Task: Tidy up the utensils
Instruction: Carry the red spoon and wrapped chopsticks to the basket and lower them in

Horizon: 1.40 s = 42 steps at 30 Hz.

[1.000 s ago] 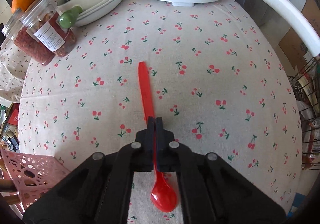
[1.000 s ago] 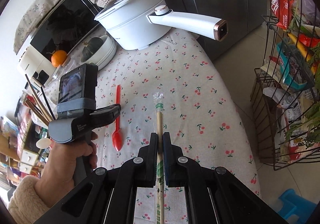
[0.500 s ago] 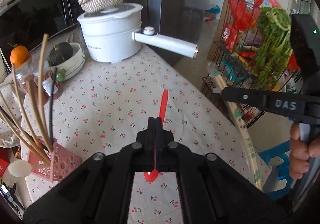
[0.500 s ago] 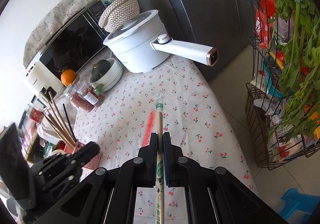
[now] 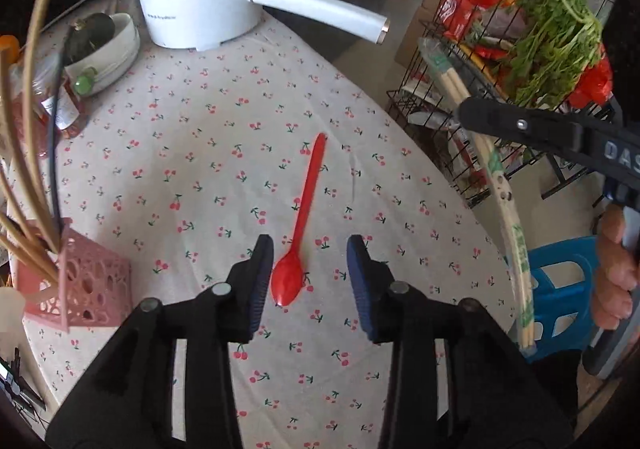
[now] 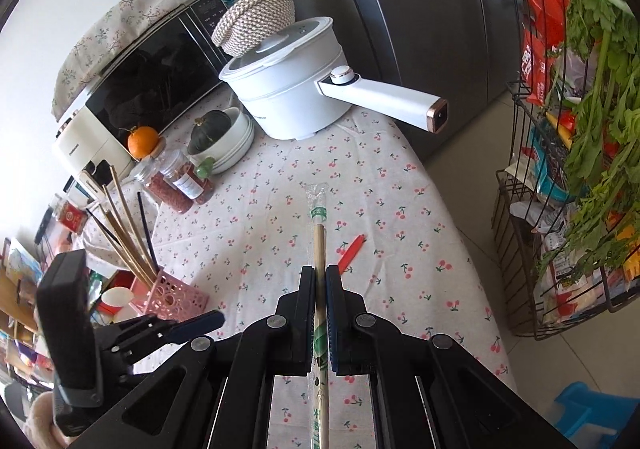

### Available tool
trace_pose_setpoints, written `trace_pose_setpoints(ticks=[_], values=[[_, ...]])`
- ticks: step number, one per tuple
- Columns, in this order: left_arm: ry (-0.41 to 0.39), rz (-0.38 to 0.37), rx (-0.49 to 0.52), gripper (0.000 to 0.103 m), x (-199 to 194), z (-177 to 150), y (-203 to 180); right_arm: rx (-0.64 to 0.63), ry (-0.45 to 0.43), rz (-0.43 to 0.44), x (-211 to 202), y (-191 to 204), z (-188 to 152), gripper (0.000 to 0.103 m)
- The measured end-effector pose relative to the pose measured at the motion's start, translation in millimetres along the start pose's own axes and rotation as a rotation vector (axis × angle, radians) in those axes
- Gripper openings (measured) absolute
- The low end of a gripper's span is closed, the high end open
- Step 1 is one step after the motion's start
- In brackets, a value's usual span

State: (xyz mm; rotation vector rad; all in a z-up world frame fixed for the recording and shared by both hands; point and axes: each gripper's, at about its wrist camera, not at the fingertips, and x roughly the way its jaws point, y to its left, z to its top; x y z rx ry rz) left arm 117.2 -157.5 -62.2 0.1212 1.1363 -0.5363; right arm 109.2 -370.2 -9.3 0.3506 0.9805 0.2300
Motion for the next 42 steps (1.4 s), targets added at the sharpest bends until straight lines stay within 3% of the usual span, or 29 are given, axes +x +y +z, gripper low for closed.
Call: trace_pose_setpoints(ticks=[7, 12, 13, 15, 19, 22, 28, 34, 38, 42], values=[[0.191, 0.039, 0.060, 0.040, 103, 49, -6, 0.032, 0.034, -0.017, 11, -25, 2, 0.005], [0.251, 0.095, 0.131, 0.040, 126, 64, -22, 0.048, 0.039, -0.001, 14, -32, 6, 0.005], [0.251, 0.105, 0.162, 0.035, 127, 63, -28, 0.047, 0.039, 0.000, 14, -33, 7, 0.005], [0.264, 0.087, 0.176, 0.012, 128, 62, -35, 0.055, 0.038, 0.002, 14, -34, 8, 0.005], [0.237, 0.142, 0.169, 0.011, 126, 55, -43, 0.085, 0.031, -0.001, 11, -37, 6, 0.005], [0.139, 0.142, 0.173, 0.011, 99, 42, -48, 0.097, 0.015, 0.002, 3, -36, 4, 0.005], [-0.147, 0.098, 0.184, 0.011, -15, 5, -48, 0.079, -0.044, 0.037, -16, -14, 3, 0.005], [-0.451, 0.052, 0.084, 0.011, -123, -27, -14, 0.034, -0.107, 0.077, -30, 21, -2, 0.005], [-0.628, 0.101, 0.018, 0.011, -160, -39, 21, 0.000, -0.152, 0.105, -36, 48, -5, 0.005], [-0.763, 0.166, -0.048, 0.011, -159, -49, 57, -0.046, -0.177, 0.115, -32, 74, -8, 0.005]])
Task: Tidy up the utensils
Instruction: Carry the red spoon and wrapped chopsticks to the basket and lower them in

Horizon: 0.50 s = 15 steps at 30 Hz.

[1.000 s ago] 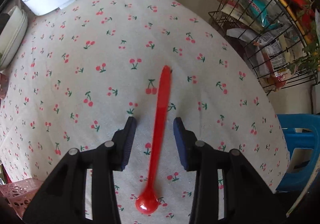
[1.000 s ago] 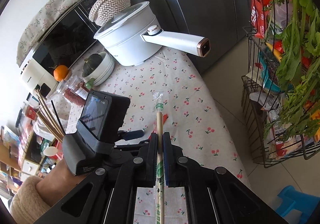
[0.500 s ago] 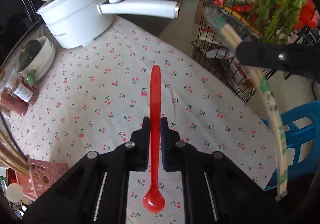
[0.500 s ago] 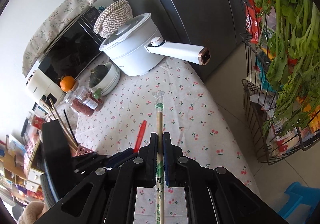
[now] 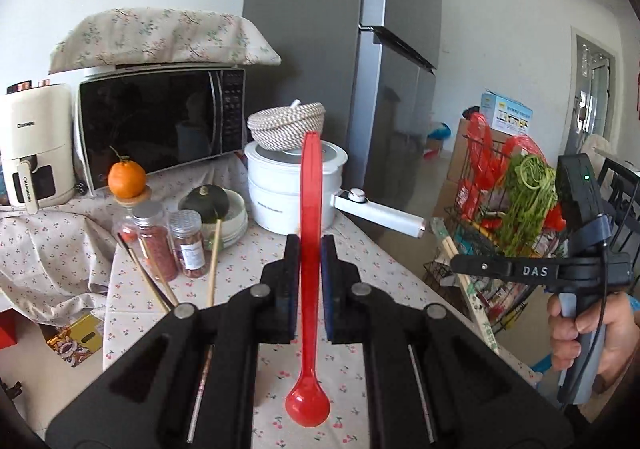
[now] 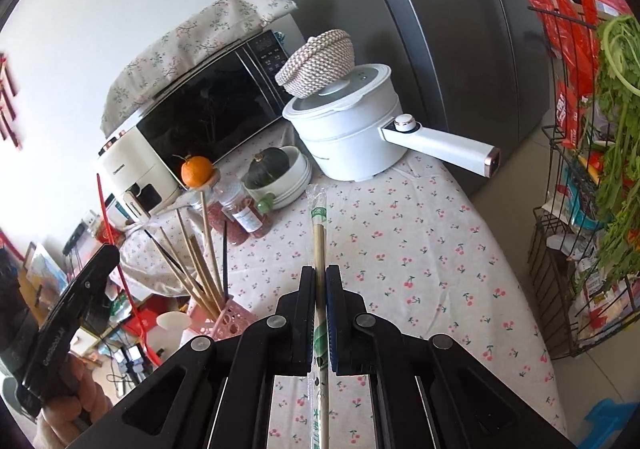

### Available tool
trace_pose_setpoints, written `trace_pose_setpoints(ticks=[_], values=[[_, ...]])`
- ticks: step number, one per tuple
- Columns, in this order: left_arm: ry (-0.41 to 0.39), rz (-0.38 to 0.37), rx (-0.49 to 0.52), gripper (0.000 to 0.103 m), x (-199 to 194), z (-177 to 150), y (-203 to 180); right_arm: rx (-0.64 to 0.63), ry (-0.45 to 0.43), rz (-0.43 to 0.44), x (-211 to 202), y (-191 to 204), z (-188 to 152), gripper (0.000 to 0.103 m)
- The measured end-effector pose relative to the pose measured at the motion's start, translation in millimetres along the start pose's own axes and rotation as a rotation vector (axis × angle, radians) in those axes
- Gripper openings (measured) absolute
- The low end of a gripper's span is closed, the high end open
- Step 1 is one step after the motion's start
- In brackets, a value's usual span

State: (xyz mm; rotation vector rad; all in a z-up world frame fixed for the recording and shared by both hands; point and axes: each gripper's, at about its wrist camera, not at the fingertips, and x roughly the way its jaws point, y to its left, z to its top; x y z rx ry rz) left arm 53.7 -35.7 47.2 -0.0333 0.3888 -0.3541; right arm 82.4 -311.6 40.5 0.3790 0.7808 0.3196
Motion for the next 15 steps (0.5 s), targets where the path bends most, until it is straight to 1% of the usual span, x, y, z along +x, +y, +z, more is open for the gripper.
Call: trace_pose_setpoints(ticks=[3, 4, 5, 6, 8, 11, 15], values=[[-0.151, 0.066, -0.010, 0.011, -8, -16, 17, -0.025, -0.006, 0.002, 8, 13, -1, 0.005], [-0.155, 0.081, -0.017, 0.011, -2, -18, 21, -0.032, -0.006, 0.001, 12, 16, -1, 0.005], [-0.141, 0.087, -0.021, 0.011, 6, -17, 25, -0.038, -0.007, 0.001, 15, 19, -1, 0.005], [-0.144, 0.086, -0.022, 0.011, 11, -18, 29, -0.043, -0.005, 0.001, 19, 22, 0, 0.005], [-0.152, 0.110, -0.010, 0.011, 22, -23, 34, -0.045, -0.002, 0.000, 26, 25, 0, 0.005], [-0.131, 0.142, -0.014, 0.011, 39, -33, 41, -0.037, -0.003, -0.005, 36, 29, 1, 0.005], [-0.071, 0.172, -0.075, 0.011, 54, -49, 54, -0.017, -0.029, 0.004, 40, 33, 3, 0.005]])
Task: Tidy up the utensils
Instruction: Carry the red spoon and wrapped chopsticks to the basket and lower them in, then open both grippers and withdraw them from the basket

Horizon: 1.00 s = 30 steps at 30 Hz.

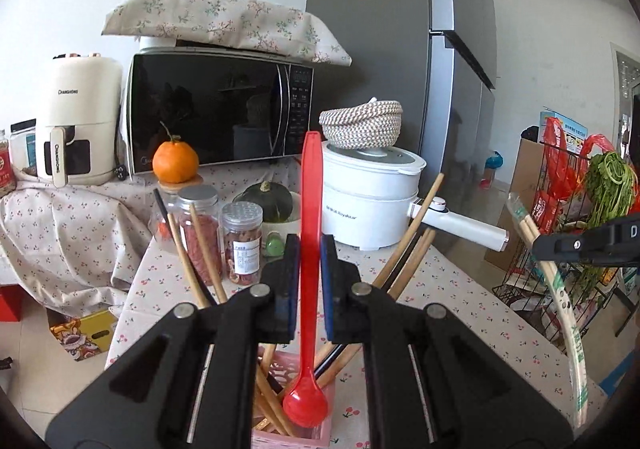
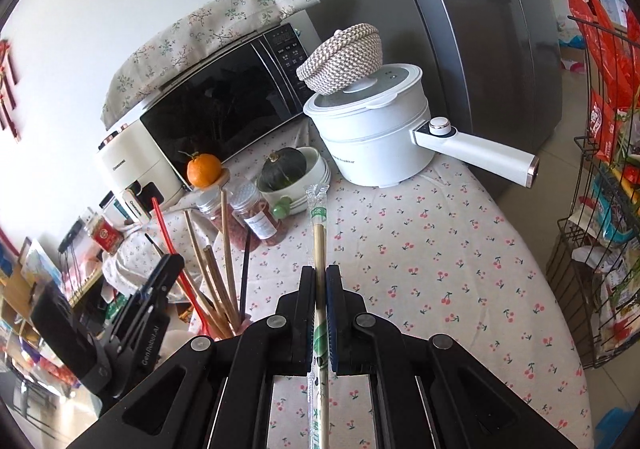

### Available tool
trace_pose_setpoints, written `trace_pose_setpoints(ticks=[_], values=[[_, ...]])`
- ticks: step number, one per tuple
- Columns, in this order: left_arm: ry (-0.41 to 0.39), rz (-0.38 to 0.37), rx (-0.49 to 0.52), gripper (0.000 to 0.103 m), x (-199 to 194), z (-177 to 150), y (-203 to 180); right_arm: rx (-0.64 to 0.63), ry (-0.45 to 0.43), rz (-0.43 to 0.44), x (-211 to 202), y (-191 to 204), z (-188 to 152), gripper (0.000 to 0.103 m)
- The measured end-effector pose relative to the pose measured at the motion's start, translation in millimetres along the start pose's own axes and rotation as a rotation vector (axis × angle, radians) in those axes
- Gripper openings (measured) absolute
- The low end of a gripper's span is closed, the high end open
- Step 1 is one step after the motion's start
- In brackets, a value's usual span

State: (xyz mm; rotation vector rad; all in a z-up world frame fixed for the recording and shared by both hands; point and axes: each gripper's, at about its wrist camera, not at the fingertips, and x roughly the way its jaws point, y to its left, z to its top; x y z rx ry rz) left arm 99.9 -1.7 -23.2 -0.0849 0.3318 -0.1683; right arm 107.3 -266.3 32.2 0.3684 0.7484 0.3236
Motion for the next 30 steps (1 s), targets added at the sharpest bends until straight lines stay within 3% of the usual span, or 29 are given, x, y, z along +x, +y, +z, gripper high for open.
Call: trace_pose_setpoints(ticks=[5, 12, 17, 20, 23, 30], values=[[0.081, -0.017, -0.039, 0.012, 0, -8, 7, -0.002, -0.070, 0.019, -2, 8, 2, 0.005], [0.192, -0.058, -0.090, 0.032, -29, 8, 14, -0.028, -0.182, 0.067, -10, 33, 0, 0.005], [0.274, -0.033, -0.125, 0.042, -58, 25, 33, -0.057, -0.274, 0.109, -14, 72, -3, 0.005], [0.295, -0.021, -0.135, 0.050, -70, 30, 46, -0.064, -0.320, 0.100, -2, 101, -7, 0.005], [0.309, 0.019, -0.113, 0.052, -76, 27, 60, -0.041, -0.389, 0.086, 13, 120, -13, 0.005], [0.366, 0.043, -0.176, 0.054, -77, 21, 99, -0.082, -0.556, -0.076, 51, 152, -30, 0.005]])
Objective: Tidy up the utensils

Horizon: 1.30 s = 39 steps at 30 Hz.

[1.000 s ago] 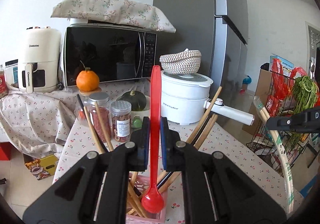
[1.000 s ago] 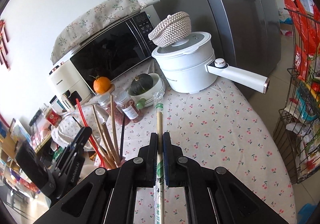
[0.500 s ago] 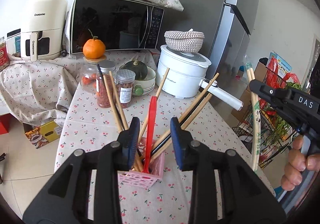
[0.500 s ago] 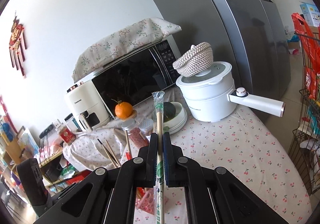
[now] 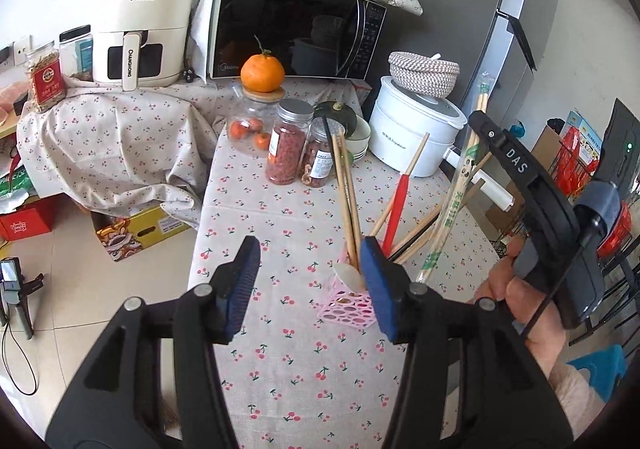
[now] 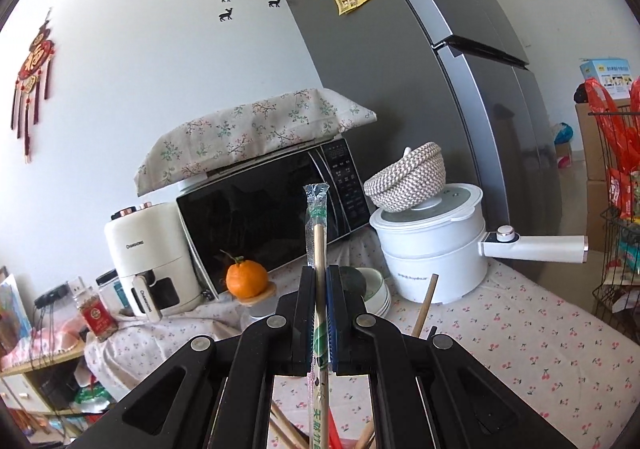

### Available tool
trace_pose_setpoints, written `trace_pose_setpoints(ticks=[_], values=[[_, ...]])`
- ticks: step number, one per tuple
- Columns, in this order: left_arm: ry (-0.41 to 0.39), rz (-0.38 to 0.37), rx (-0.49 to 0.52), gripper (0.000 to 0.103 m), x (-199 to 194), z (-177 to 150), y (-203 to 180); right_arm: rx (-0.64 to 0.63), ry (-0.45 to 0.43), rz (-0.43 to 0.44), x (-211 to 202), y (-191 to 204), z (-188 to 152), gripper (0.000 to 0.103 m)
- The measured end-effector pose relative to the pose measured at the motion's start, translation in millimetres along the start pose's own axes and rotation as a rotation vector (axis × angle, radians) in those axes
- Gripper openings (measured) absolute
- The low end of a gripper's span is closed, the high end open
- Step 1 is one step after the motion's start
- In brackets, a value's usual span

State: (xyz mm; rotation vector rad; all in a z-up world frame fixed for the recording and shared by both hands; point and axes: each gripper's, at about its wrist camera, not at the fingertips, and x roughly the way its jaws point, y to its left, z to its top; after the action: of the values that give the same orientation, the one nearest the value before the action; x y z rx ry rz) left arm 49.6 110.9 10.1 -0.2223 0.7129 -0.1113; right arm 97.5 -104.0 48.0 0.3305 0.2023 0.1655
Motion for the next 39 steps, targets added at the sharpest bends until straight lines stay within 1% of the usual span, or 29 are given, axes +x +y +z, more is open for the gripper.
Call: trace_pose_setpoints(ticks=[3, 6, 10, 12, 13, 14, 16, 17, 19, 21, 23, 26, 28, 29, 31, 32, 34, 35, 36, 37, 38, 39], values=[[0.018, -0.004, -0.038, 0.054, 2, 1, 11, -0.088, -0.083, -0.055, 3, 14, -12, 0.005], [0.027, -0.022, -0.062, 0.054, 2, 1, 16, -0.125, -0.120, -0.096, 6, 20, -24, 0.005], [0.019, -0.015, -0.059, 0.055, 0, 1, 15, -0.093, -0.100, -0.133, 9, 13, -38, 0.006], [0.020, 0.019, -0.051, 0.059, 1, 1, 14, -0.054, -0.054, -0.121, 8, 6, -44, 0.006], [0.021, 0.029, -0.047, 0.060, 2, 0, 13, -0.039, -0.033, -0.111, 6, 3, -44, 0.009], [0.028, 0.042, -0.042, 0.062, 4, -1, 12, -0.033, -0.019, -0.102, 4, 0, -44, 0.011], [0.049, 0.058, -0.037, 0.065, 9, -4, 11, -0.026, -0.004, -0.082, -6, -5, -38, 0.026], [0.060, 0.059, -0.040, 0.067, 12, -5, 11, -0.024, 0.002, -0.072, -11, -7, -33, 0.030], [0.086, 0.055, -0.047, 0.071, 15, -8, 9, -0.025, 0.015, -0.052, -22, -12, -21, 0.048], [0.103, 0.060, -0.052, 0.076, 17, -11, 5, -0.030, 0.035, -0.035, -33, -18, -9, 0.052], [0.106, 0.079, -0.048, 0.077, 16, -14, 1, -0.038, 0.063, -0.025, -43, -26, 1, 0.054], [0.104, 0.093, -0.035, 0.079, 13, -18, -8, -0.070, 0.106, -0.030, -59, -42, 12, 0.061], [0.099, 0.093, -0.026, 0.081, 9, -21, -15, -0.086, 0.129, -0.041, -71, -54, 18, 0.071], [0.095, 0.093, -0.022, 0.082, 6, -22, -19, -0.091, 0.142, -0.051, -76, -60, 20, 0.073], [0.087, 0.092, -0.008, 0.084, 2, -25, -28, -0.089, 0.175, -0.065, -86, -73, 25, 0.082], [0.084, 0.093, 0.001, 0.085, 0, -27, -33, -0.085, 0.194, -0.074, -90, -78, 27, 0.083], [0.084, 0.101, 0.020, 0.087, -3, -30, -43, -0.078, 0.240, -0.095, -96, -88, 30, 0.092], [0.084, 0.102, 0.027, 0.089, -4, -32, -48, -0.077, 0.267, -0.104, -98, -92, 31, 0.095], [0.084, 0.104, 0.035, 0.092, -6, -33, -52, -0.074, 0.286, -0.113, -101, -96, 32, 0.101], [0.081, 0.104, 0.045, 0.095, -8, -34, -57, -0.074, 0.299, -0.116, -104, -99, 32, 0.103], [0.077, 0.102, 0.058, 0.099, -11, -35, -62, -0.079, 0.310, -0.115, -108, -101, 33, 0.103], [0.068, 0.099, 0.075, 0.100, -14, -36, -66, -0.090, 0.321, -0.120, -111, -103, 33, 0.103]])
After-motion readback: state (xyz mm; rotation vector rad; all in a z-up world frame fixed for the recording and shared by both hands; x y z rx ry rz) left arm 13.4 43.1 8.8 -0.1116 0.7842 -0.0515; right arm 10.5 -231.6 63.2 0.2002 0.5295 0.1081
